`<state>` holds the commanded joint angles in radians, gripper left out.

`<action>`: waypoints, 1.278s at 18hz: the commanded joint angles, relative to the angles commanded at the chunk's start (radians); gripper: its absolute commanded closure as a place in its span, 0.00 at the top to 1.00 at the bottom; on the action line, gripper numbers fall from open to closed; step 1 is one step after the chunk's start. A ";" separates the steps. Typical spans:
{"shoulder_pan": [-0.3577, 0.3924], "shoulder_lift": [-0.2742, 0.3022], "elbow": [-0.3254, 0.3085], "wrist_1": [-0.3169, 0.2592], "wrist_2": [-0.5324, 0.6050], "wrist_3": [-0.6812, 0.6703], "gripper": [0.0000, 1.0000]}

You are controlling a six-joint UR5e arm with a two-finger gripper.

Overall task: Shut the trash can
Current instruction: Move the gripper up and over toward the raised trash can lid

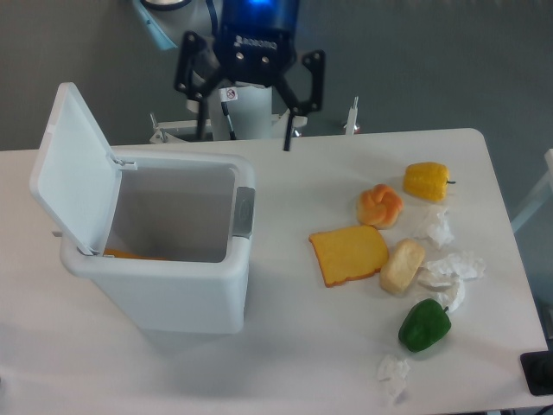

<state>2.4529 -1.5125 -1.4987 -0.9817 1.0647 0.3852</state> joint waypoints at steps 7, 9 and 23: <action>-0.041 0.003 0.000 0.002 -0.095 -0.118 1.00; -0.052 0.008 0.002 0.002 -0.115 -0.118 1.00; -0.166 0.024 -0.009 0.000 -0.210 -0.151 1.00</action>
<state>2.2873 -1.4880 -1.5079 -0.9817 0.8544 0.2347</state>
